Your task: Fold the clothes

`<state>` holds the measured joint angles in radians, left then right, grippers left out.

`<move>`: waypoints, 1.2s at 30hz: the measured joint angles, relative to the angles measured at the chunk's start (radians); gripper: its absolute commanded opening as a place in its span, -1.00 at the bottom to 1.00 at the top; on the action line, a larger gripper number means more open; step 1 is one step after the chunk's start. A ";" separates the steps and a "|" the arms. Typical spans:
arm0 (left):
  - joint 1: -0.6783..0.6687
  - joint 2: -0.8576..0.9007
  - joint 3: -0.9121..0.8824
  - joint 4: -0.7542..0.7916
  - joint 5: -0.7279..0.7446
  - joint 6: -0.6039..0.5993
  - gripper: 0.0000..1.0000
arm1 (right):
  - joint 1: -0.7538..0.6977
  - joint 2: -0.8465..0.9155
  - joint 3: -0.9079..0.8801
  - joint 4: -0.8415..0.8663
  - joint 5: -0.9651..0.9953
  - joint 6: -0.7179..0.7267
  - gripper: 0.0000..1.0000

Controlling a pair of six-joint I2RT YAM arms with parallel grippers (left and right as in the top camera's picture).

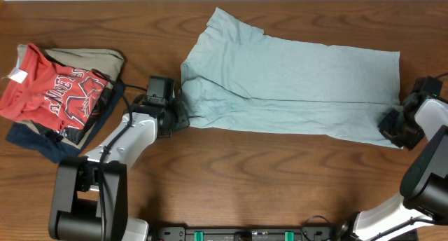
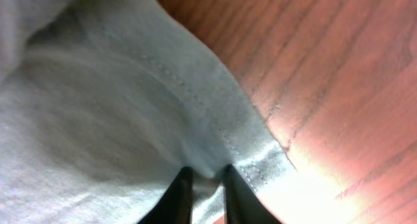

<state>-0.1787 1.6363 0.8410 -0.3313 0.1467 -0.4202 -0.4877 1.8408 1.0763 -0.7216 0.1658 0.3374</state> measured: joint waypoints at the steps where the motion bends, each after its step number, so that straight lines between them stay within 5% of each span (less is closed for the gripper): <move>1: 0.000 0.000 0.000 0.001 -0.006 0.003 -0.47 | 0.000 0.000 0.000 -0.003 0.002 0.000 -0.79; 5: 0.000 0.000 -0.013 0.004 -0.037 0.002 -0.88 | 0.000 0.000 0.000 -0.014 0.005 0.000 -0.92; 26: 0.000 -0.013 -0.034 -0.433 -0.066 0.017 -0.88 | -0.019 0.000 -0.006 -0.180 0.076 0.005 -0.95; 33: 0.000 -0.013 -0.040 -0.446 -0.069 0.017 -0.88 | -0.026 0.000 -0.002 -0.146 0.015 -0.010 -0.54; 36: 0.000 -0.013 -0.040 -0.444 -0.069 0.018 -0.88 | -0.027 -0.003 0.009 -0.125 -0.016 -0.024 0.22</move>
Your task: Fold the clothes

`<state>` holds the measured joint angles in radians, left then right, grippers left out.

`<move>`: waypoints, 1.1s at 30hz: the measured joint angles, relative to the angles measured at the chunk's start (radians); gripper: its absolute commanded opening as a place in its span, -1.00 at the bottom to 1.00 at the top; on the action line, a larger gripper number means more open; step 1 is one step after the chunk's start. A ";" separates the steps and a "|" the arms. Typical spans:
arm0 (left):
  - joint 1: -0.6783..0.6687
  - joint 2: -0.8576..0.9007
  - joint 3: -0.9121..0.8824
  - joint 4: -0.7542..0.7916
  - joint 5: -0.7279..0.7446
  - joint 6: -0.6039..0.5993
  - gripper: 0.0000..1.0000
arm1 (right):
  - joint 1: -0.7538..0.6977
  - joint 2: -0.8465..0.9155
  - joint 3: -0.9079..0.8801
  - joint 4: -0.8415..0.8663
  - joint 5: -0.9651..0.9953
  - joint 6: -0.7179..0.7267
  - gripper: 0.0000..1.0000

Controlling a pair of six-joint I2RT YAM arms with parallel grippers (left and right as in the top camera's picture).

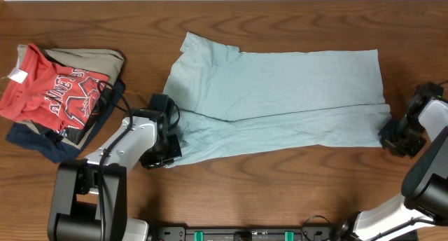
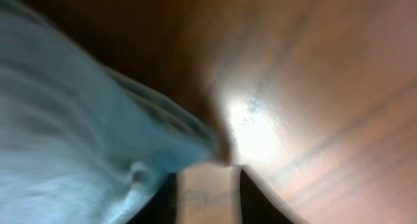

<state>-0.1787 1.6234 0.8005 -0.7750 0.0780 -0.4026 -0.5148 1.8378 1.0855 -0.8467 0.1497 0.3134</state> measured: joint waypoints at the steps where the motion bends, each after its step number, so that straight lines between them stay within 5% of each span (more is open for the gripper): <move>1: 0.000 0.000 0.000 0.000 0.000 0.000 -0.88 | 0.000 -0.003 0.002 0.009 -0.005 -0.006 0.30; 12: 0.000 0.000 0.000 0.002 0.000 0.000 -0.88 | 0.000 -0.009 0.008 0.063 -0.064 -0.032 0.09; 22: 0.000 0.000 -0.001 0.005 0.000 0.000 -0.88 | 0.000 -0.009 0.008 0.098 -0.161 -0.083 0.13; 28: 0.000 0.000 -0.001 0.005 0.000 0.000 -0.88 | -0.015 -0.009 0.008 0.090 -0.156 -0.096 -0.92; 33: 0.000 0.000 -0.001 0.003 0.000 0.000 -0.87 | -0.027 -0.009 0.004 0.058 -0.096 -0.058 -0.98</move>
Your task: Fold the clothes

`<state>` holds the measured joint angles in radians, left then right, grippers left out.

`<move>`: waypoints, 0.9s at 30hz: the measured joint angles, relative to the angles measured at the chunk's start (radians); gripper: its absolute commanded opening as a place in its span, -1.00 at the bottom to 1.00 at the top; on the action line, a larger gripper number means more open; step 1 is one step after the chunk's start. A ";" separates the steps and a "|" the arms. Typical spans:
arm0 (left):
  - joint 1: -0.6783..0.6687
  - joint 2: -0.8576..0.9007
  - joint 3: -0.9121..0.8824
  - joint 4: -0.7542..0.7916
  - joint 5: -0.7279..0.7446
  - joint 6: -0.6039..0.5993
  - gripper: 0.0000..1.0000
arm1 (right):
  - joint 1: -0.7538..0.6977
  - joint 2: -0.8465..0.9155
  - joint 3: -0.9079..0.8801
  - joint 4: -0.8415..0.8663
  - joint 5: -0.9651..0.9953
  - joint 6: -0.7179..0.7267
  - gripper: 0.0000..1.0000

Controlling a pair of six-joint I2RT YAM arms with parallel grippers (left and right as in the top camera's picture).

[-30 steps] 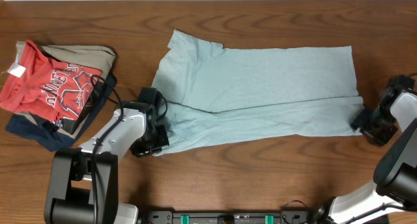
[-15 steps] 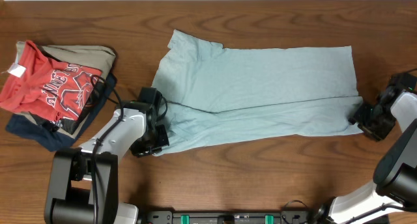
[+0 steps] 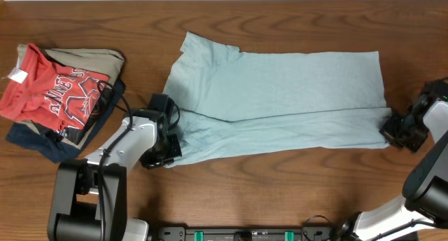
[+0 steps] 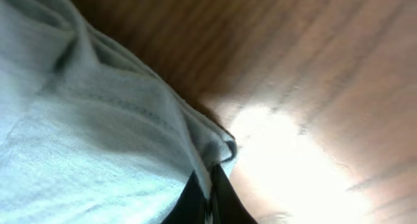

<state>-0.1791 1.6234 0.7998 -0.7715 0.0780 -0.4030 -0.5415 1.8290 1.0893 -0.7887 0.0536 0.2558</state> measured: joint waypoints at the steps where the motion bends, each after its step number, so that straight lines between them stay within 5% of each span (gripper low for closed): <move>1: 0.000 0.000 0.000 -0.001 0.000 0.000 -0.88 | 0.000 0.000 -0.003 -0.010 0.012 0.010 -0.98; 16: 0.000 0.009 -0.011 -0.183 0.000 0.000 -0.88 | -0.113 -0.013 -0.037 -0.265 0.216 0.266 -0.93; 18: 0.000 0.009 -0.011 -0.183 0.000 0.000 -0.87 | -0.116 -0.033 -0.037 -0.264 0.210 0.278 -0.80; 21: 0.000 -0.001 -0.003 -0.186 -0.001 0.006 -0.66 | -0.116 -0.077 -0.037 -0.261 0.194 0.288 -0.26; 23: 0.000 -0.022 0.018 -0.188 -0.003 0.011 -0.27 | -0.116 -0.103 -0.037 -0.261 0.185 0.296 0.22; 27: 0.000 -0.077 0.065 -0.201 -0.006 0.011 -0.15 | -0.116 -0.147 -0.037 -0.264 0.172 0.290 0.31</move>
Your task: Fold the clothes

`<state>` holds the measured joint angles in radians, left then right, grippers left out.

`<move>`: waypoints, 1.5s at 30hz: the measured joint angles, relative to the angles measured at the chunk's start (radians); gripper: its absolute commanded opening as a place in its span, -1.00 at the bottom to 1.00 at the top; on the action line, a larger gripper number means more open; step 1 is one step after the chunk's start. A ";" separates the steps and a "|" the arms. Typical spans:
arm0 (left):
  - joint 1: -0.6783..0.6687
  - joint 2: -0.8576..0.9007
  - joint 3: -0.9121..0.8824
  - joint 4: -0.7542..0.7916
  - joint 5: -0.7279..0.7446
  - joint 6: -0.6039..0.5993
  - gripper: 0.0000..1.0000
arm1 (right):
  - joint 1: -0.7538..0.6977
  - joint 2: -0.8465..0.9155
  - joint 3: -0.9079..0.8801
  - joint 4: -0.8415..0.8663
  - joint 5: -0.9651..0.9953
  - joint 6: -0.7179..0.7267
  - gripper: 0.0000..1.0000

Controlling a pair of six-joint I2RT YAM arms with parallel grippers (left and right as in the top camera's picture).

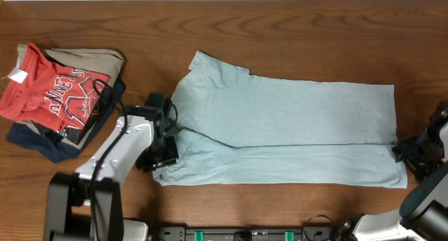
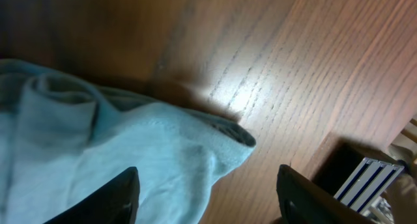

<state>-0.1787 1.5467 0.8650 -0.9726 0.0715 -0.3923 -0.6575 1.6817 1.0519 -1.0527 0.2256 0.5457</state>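
A light blue shirt (image 1: pixel 294 129) lies flat across the table's middle, folded lengthwise, with a sleeve at its far left. My right gripper (image 2: pixel 207 182) stands open at the shirt's near right corner (image 2: pixel 221 142), its dark fingers (image 2: pixel 120 198) spread wide, with the cloth lying loose between them. Overhead, that right gripper (image 1: pixel 414 157) sits just off the shirt's right edge. My left gripper (image 1: pixel 161 155) rests at the shirt's near left edge; how its jaws stand does not show from above.
A pile of clothes lies at the far left: a red printed shirt (image 1: pixel 56 94) on top of khaki (image 1: pixel 91 57) and navy (image 1: pixel 42 144) pieces. The table's right edge (image 2: pixel 339 152) runs close beside my right gripper, with a striped object (image 2: pixel 371 178) below it.
My right gripper was shut on the shirt's right corner; now it is open and sits nearer the front. The shirt has shifted right and toward the front and lies flatter.
At first the shirt lay skewed, with a gripper at each end of its near edge, the right one shut on the hem. Then it lay further left and straighter, still held. Now it lies spread, and the right gripper has let go.
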 measured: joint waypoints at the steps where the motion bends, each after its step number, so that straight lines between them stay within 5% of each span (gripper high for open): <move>1: 0.000 -0.018 0.010 -0.006 0.000 0.000 -0.14 | 0.000 -0.013 0.000 0.002 -0.010 -0.005 0.29; 12: -0.039 -0.171 0.030 0.082 0.130 0.040 -0.17 | 0.000 -0.094 -0.003 0.054 -0.137 -0.071 -0.27; 29: -0.406 0.030 0.029 0.235 0.185 0.132 -0.08 | 0.001 -0.092 -0.172 0.227 -0.227 -0.073 -0.30; 45: -0.545 0.095 0.029 0.327 0.064 0.165 -0.06 | 0.001 -0.092 -0.174 0.232 -0.231 -0.076 -0.29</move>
<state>-0.7235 1.6421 0.8944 -0.6453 0.1352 -0.2276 -0.6567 1.5894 0.8776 -0.8207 -0.0051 0.4702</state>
